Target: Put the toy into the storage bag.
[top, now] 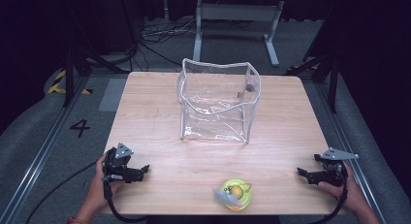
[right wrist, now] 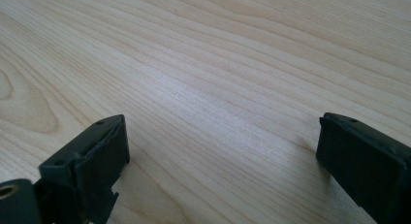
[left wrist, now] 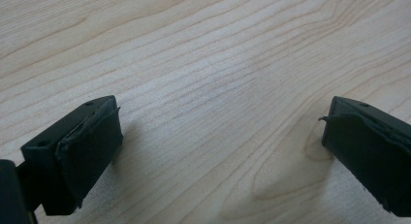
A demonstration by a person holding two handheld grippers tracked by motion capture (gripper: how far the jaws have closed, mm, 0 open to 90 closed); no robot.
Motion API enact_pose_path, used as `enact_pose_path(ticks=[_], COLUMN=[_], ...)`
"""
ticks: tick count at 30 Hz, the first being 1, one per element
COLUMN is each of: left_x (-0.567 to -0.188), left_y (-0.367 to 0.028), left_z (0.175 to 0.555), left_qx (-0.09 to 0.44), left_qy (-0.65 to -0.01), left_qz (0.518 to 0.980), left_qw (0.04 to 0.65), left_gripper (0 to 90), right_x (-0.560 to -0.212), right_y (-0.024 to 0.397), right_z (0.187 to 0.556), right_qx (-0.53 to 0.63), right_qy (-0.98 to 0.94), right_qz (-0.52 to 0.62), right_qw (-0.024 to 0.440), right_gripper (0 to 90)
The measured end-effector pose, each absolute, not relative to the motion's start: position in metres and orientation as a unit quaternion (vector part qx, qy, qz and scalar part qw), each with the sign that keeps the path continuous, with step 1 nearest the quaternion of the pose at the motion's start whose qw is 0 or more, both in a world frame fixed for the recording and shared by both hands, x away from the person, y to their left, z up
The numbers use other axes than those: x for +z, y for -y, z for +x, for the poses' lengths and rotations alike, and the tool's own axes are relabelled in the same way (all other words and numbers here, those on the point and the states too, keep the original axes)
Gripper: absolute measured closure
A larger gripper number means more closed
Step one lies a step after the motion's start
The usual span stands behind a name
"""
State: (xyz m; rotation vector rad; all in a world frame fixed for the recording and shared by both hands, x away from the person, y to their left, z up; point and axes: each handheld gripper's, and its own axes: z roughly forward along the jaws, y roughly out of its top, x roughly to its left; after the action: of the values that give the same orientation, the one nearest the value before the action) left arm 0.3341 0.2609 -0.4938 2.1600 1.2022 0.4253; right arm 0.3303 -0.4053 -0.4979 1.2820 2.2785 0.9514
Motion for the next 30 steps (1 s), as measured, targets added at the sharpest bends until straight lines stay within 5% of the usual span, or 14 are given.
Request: enact_pose_path(ticks=[10, 13, 30], left_x=[-0.494, -0.493, -0.494], left_y=[-0.264, -0.265, -0.265], left_z=[0.328, 0.326, 0.325], left_qx=[0.157, 0.156, 0.156], left_qy=[-0.441, -0.439, -0.440], left_qz=[0.826, 0.828, 0.827], left_qw=[0.314, 0.312, 0.314], left_gripper=[1.1, 1.0, 0.7], right_x=[-0.490, -0.484, -0.424], right_y=[0.403, 0.402, 0.352], right_z=[0.336, 0.337, 0.319], right_qx=[0.304, 0.296, 0.292], right_qy=[-0.828, -0.837, -0.893], right_qz=[0.444, 0.434, 0.317], right_qw=[0.159, 0.150, 0.130], right_gripper=[9.2, 21.1, 20.8])
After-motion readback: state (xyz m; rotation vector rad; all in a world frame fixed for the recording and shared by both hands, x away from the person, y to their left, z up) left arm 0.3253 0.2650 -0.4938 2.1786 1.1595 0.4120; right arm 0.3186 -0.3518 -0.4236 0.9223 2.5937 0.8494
